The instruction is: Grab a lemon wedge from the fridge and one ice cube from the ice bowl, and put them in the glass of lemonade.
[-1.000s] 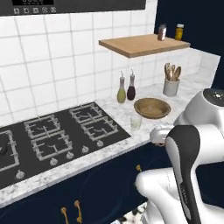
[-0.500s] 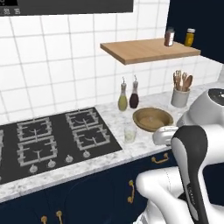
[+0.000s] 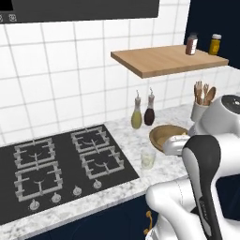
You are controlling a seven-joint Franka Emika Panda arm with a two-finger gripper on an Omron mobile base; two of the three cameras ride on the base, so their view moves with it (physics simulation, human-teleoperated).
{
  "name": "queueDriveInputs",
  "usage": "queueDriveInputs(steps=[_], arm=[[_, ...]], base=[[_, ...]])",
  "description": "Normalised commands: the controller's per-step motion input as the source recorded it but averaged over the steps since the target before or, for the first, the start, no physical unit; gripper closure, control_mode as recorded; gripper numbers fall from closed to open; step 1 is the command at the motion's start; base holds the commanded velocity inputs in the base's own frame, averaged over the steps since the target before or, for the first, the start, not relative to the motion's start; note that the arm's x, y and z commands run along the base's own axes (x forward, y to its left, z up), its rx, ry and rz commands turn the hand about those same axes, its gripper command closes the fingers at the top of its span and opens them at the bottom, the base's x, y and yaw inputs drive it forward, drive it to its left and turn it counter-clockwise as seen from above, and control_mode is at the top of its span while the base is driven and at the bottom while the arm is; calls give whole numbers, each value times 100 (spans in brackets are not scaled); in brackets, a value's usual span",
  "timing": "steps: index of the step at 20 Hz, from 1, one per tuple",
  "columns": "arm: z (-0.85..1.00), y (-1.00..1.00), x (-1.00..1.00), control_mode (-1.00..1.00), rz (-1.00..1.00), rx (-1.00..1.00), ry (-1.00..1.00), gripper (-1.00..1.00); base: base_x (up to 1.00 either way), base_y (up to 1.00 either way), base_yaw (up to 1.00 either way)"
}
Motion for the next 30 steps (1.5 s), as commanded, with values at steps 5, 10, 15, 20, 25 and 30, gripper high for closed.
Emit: queueDriveInputs(steps=[5, 10, 15, 20, 25, 30], arm=[[0, 0, 0, 100, 0, 0, 0, 100], [-2, 0, 22, -100, 0, 0, 1, 100], [-26, 2, 94, -100, 0, 0, 6, 100], [-58, 7, 97, -100, 0, 0, 2, 100], [-53, 4, 43, -100, 2, 0, 14, 100], [-28, 0, 0, -100, 1, -1, 2, 100]], base=[[22, 0, 0], [3, 0, 0], [0, 0, 0], [0, 0, 0], [0, 0, 0], [0, 0, 0]])
